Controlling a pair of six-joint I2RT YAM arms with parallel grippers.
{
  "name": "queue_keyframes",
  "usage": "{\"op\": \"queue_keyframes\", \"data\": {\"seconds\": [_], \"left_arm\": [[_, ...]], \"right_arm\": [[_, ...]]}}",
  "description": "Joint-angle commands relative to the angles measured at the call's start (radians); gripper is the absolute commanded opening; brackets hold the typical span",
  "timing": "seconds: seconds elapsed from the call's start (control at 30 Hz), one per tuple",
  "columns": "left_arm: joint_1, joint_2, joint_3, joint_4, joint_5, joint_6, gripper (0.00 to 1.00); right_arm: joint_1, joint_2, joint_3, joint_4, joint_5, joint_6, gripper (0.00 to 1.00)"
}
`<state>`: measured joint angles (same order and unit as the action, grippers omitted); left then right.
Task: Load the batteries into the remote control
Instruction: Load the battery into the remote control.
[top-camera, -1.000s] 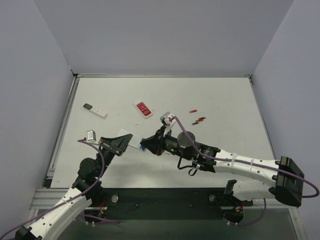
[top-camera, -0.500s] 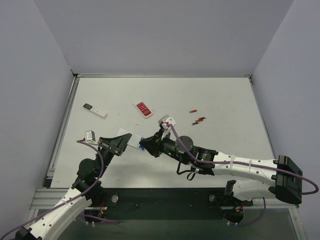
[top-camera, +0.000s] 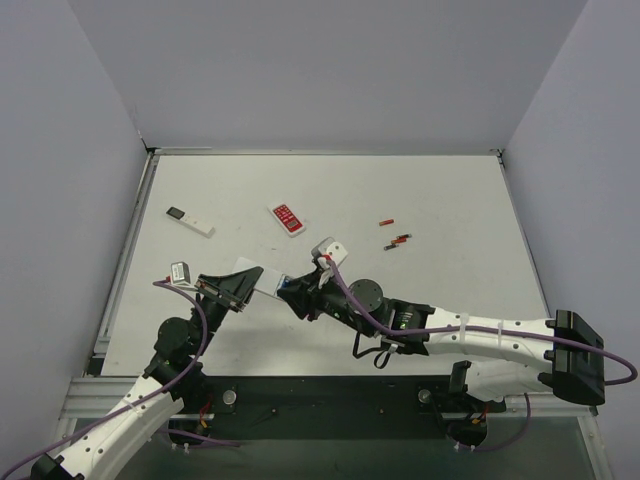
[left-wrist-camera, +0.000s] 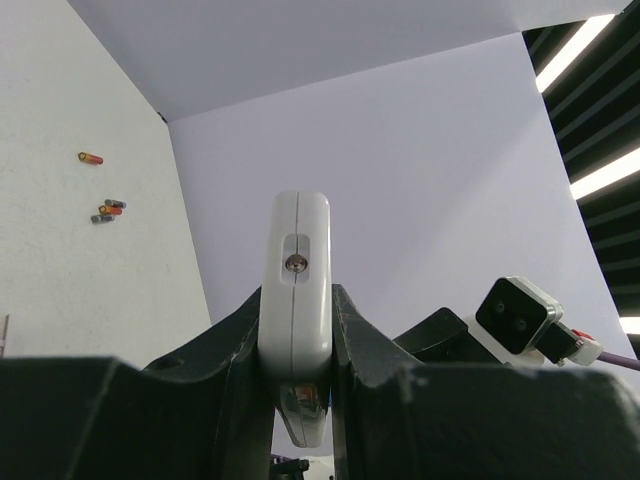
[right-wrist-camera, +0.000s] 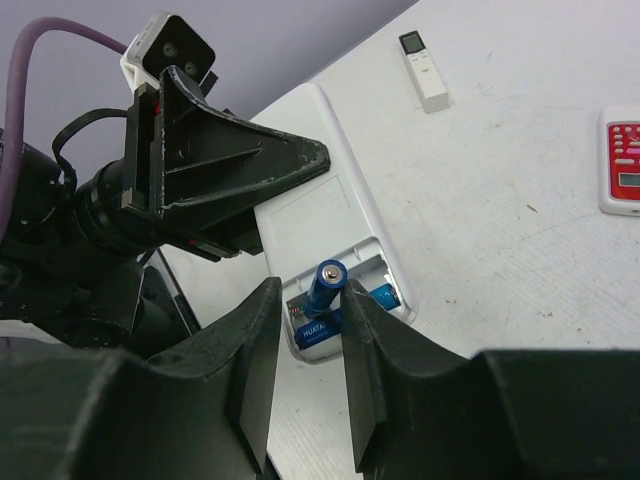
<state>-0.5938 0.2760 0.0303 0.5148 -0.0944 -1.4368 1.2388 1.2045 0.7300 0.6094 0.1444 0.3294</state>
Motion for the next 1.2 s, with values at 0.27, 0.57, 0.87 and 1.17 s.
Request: {"op": "queue_keyframes", "data": {"seconds": [0.27,0.57,0.87,1.17], "left_arm": [[0.005,-0.031,-0.101,0.102,-0.005,-0.025,0.00],[0.005,-0.044,-0.105,0.093,0.004,-0.028,0.00],[0.005,-0.050,-0.105,0.079,0.013,-0.033,0.00],[0.005,-0.046,-0.079,0.034,0.024,-0.028,0.00]], "right_arm": [[0.014,-0.026,0.083,-0.140,0.110,-0.095,0.35],[0.011,-0.031,0.218,-0.289,0.067,-0.210,0.40],[-0.022,-0.049,0.374,-0.566,-0.089,-0.311,0.42],[-0.061,0.027,0.483,-0.718,-0.238,-0.385,0.33]]}}
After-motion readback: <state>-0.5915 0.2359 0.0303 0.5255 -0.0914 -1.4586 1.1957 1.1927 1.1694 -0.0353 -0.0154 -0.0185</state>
